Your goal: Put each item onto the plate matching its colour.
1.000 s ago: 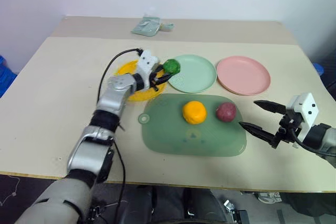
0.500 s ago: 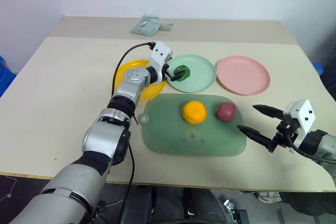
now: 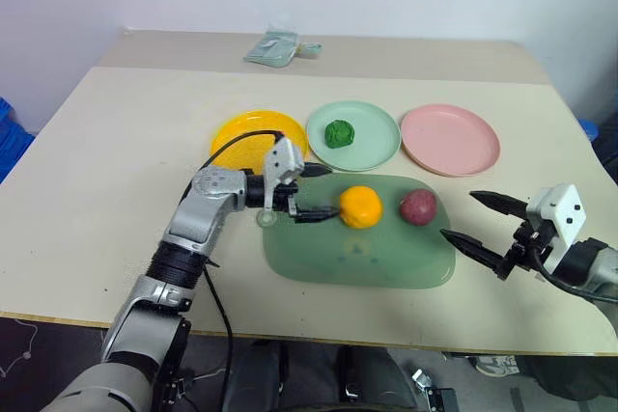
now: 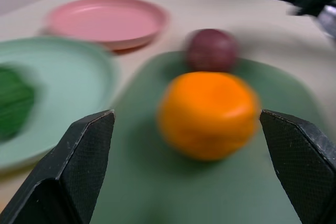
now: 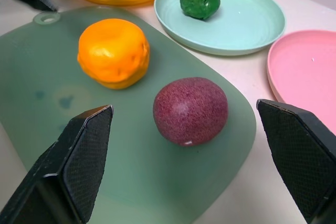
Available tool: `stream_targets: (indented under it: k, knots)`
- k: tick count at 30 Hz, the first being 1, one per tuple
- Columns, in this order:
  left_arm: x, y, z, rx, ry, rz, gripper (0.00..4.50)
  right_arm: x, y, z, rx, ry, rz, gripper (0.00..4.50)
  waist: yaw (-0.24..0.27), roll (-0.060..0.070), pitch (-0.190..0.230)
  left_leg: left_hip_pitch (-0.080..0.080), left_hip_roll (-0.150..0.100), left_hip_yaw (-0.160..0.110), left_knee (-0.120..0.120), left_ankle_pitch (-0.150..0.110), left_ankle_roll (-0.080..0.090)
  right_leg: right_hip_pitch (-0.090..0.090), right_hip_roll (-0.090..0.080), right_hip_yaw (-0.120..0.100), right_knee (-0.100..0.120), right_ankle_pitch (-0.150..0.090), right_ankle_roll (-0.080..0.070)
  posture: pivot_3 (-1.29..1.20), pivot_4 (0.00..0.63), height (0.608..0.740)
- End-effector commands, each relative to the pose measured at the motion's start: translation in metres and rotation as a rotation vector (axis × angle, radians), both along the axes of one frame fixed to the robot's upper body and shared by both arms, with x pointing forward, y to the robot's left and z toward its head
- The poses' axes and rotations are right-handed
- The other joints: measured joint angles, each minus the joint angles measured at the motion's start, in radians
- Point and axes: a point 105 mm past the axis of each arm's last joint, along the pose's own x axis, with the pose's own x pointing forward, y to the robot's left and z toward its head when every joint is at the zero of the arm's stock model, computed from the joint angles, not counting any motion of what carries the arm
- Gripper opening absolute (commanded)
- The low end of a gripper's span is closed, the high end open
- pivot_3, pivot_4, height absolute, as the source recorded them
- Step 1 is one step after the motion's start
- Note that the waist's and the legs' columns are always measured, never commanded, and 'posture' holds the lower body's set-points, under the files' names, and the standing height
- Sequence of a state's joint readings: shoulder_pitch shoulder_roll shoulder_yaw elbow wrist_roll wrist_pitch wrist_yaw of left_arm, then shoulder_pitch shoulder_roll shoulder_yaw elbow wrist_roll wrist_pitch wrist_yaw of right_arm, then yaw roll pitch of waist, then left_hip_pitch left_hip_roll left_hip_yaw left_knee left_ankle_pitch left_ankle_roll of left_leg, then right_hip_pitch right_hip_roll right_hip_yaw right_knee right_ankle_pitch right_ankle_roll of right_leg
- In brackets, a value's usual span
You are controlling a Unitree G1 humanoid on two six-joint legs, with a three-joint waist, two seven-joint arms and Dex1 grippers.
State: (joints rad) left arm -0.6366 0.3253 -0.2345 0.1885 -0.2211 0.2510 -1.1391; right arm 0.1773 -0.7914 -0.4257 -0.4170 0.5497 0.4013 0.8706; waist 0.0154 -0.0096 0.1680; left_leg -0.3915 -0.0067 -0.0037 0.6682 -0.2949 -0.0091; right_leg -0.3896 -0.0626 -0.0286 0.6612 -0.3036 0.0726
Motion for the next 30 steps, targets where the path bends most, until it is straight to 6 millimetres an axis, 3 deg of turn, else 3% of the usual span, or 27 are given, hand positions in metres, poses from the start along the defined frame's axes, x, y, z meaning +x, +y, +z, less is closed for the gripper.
stream_targets:
  k: [1,8,11,13,15,17,19,21,24,26,28,30]
  knots:
    - [0.001,-0.018,0.005,0.023,-0.048,-0.018,4.48,0.002,0.004,0.006,-0.007,-0.031,0.012,4.5,-0.002,0.0,0.0,0.0,0.0,0.0,0.0,0.0,0.0,0.0,0.0,0.0,0.0,0.0,0.0,0.0,0.15,0.74]
    - [0.007,-0.028,-0.016,0.135,-0.041,-0.023,4.48,0.003,0.011,0.01,0.003,-0.045,0.015,4.5,-0.003,0.0,0.0,0.0,0.0,0.0,0.0,0.0,0.0,0.0,0.001,0.0,0.001,0.0,0.0,0.0,0.15,0.74]
    - [0.012,-0.027,-0.018,0.135,-0.043,0.007,3.67,0.002,0.013,0.012,0.004,-0.049,0.009,4.5,-0.002,0.0,0.0,0.0,0.0,0.0,0.0,0.0,0.001,0.0,0.001,0.0,0.0,0.0,0.0,0.0,0.15,0.74]
    - [0.013,-0.026,-0.014,0.125,-0.064,0.01,3.17,0.002,0.014,0.013,0.004,-0.05,0.008,4.5,-0.002,0.0,0.0,0.0,0.0,0.0,0.0,0.0,0.001,0.0,0.001,0.0,0.0,0.0,0.0,0.0,0.15,0.74]
    - [0.015,-0.024,-0.006,0.096,-0.094,0.037,3.12,0.002,0.015,0.014,0.004,-0.05,0.007,4.5,-0.002,0.0,0.0,0.0,0.0,0.0,0.0,0.0,0.001,0.0,0.001,0.0,0.0,0.0,0.0,0.0,0.15,0.74]
    - [0.024,-0.015,0.018,-0.04,-0.074,0.122,3.12,0.001,0.017,0.015,0.005,-0.051,0.008,4.5,-0.003,0.0,0.0,0.0,0.0,0.0,0.0,0.0,0.001,0.0,0.001,0.0,0.0,0.0,0.0,0.0,0.15,0.74]
    - [0.035,-0.001,0.037,-0.156,-0.074,0.234,3.12,0.001,0.019,0.016,0.006,-0.053,0.009,4.5,-0.004,0.0,0.0,0.0,0.001,0.0,0.0,0.0,0.001,-0.001,0.0,0.0,0.001,0.0,0.0,0.0,0.15,0.74]
    - [0.054,0.035,0.045,-0.21,-0.081,0.457,3.12,0.001,0.02,0.017,0.007,-0.057,0.01,4.5,-0.006,0.0,0.0,0.0,0.001,0.0,0.0,0.0,0.001,-0.001,0.001,0.0,0.001,0.0,0.0,0.0,0.15,0.74]
    - [0.08,0.101,0.037,-0.165,-0.104,0.871,3.12,0.003,0.022,0.019,0.011,-0.063,0.014,4.5,-0.011,0.001,0.0,0.001,0.001,0.0,0.0,0.0,0.001,-0.001,0.001,0.0,0.001,0.0,0.0,0.0,0.15,0.74]
    - [0.089,0.132,0.026,-0.118,-0.079,1.076,3.12,0.005,0.024,0.02,0.014,-0.064,0.022,4.5,-0.008,0.001,0.0,0.001,0.001,0.0,0.0,0.0,0.001,-0.001,0.001,0.0,0.001,0.0,0.0,0.0,0.15,0.74]
    - [0.091,0.142,0.018,-0.087,-0.058,1.158,3.12,0.007,0.025,0.02,0.016,-0.063,0.029,4.5,-0.001,0.0,0.0,0.001,0.001,0.0,0.0,0.0,0.001,-0.001,0.0,0.0,0.001,0.0,0.0,0.0,0.15,0.74]
    - [0.09,0.136,0.014,-0.089,-0.046,1.145,3.12,0.011,0.026,0.021,0.021,-0.062,0.029,4.5,0.011,-0.001,0.0,0.0,0.0,0.0,0.0,0.0,0.001,-0.001,-0.001,0.0,0.001,0.0,0.0,0.0,0.15,0.74]
